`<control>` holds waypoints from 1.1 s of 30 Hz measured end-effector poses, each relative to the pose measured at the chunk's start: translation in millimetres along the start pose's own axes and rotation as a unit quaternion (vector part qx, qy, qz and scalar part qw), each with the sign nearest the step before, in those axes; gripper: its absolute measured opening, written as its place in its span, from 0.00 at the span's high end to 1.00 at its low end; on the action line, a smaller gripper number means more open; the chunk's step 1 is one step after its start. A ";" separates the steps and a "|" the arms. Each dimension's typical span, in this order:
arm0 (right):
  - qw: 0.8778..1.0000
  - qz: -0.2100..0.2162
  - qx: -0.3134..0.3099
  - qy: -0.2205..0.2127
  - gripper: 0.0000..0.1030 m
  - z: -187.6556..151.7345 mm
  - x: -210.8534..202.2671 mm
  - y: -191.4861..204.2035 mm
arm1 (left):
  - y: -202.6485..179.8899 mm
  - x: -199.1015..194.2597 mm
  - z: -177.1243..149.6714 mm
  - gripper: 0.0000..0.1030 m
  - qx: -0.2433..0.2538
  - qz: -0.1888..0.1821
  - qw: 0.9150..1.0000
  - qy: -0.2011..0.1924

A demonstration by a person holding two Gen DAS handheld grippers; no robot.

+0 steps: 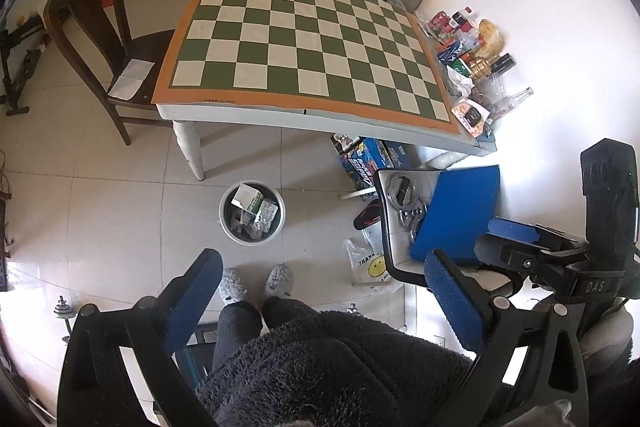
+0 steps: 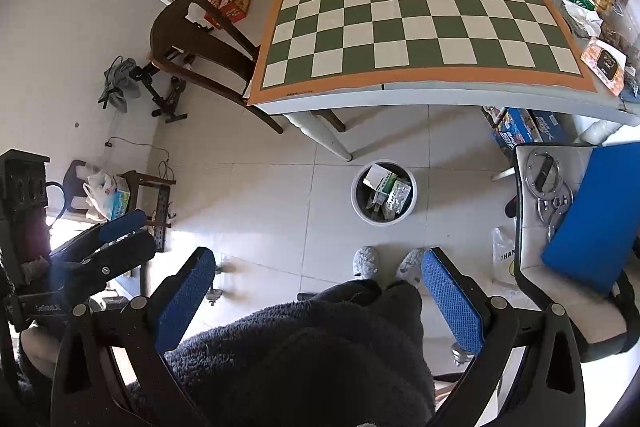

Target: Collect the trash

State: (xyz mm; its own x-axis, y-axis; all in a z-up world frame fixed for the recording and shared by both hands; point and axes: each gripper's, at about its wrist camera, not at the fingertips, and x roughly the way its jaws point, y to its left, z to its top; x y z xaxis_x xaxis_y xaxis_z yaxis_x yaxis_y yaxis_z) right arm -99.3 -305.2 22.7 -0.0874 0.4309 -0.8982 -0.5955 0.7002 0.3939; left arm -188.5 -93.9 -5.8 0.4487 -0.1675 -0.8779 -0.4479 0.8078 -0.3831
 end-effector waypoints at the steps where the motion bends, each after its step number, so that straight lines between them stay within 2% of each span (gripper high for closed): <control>1: 1.000 0.000 -0.002 0.001 0.00 -0.3 0.2 0.9 | -0.3 0.3 -0.4 0.00 0.000 0.001 1.000 0.001; 33: 1.000 -0.007 0.013 0.006 0.00 -4.0 3.5 0.0 | 1.0 -0.1 2.8 0.00 0.003 -0.003 1.000 0.002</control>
State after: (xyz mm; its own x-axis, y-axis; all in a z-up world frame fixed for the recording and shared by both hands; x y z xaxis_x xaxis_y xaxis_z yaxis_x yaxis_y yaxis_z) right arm -102.8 -306.0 18.8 -0.0888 0.4144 -0.9058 -0.5763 0.7203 0.3860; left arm -186.9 -91.5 -5.4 0.4476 -0.1751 -0.8769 -0.4398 0.8107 -0.3864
